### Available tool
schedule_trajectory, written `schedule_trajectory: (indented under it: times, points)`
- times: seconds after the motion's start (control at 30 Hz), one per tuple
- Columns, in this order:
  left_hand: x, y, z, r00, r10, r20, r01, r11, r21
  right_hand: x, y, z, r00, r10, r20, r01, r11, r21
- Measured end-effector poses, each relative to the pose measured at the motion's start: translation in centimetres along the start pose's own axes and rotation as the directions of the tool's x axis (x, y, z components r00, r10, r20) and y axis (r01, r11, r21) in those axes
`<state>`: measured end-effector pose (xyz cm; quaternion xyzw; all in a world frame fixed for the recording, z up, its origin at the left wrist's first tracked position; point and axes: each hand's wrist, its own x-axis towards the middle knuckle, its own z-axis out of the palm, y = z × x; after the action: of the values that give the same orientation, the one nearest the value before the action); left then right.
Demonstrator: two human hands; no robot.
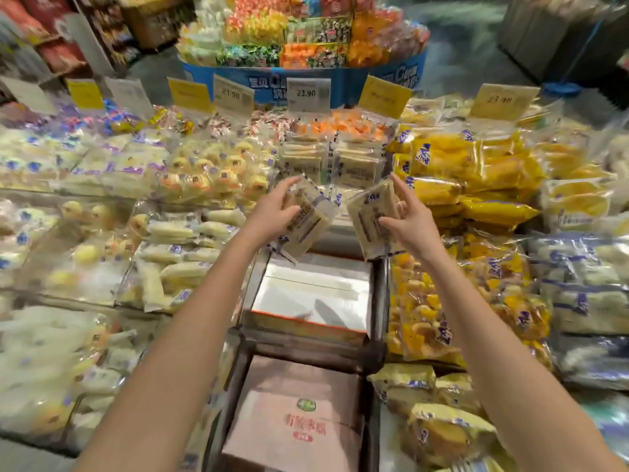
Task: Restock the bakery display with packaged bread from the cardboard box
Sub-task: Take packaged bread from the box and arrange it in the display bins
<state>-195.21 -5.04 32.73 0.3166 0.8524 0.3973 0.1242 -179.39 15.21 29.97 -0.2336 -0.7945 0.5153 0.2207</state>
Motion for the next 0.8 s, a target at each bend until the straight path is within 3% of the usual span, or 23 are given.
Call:
schedule_trajectory:
  times: [0.13,0.23,0.33,0.43,0.7,0.8]
  points:
    - [6.4,-0.2,-1.3,0.993,0.078,0.089,-0.085,0.993,0.076,5.7,-1.3,-0.3,0.998,-0.02,0.064,0.032,0.98,-0.197]
    - [11.1,-0.7,-2.0,0.959,0.128,0.254,-0.154,0.985,0.083,9.6,-2.5,0.0,0.983,0.022,0.181,0.047,0.93,-0.366]
    - [15.3,-1.4,-2.4,0.887,0.143,0.439,-0.234,0.959,0.162,12.6,-3.3,0.7,0.959,0.058,0.278,0.099,0.849,-0.518]
    - [18.5,-2.5,-2.4,0.846,0.127,0.517,-0.259,0.947,0.192,15.0,-3.2,1.6,0.91,0.12,0.396,0.186,0.737,-0.649]
    - [23.0,-5.1,1.3,0.789,0.019,0.614,-0.294,0.89,0.349,20.0,0.7,4.5,0.807,0.346,0.48,0.204,0.598,-0.775]
    - [23.2,-6.0,2.2,0.763,-0.055,0.644,-0.281,0.869,0.407,20.4,2.2,5.1,0.812,0.345,0.471,0.175,0.626,-0.76]
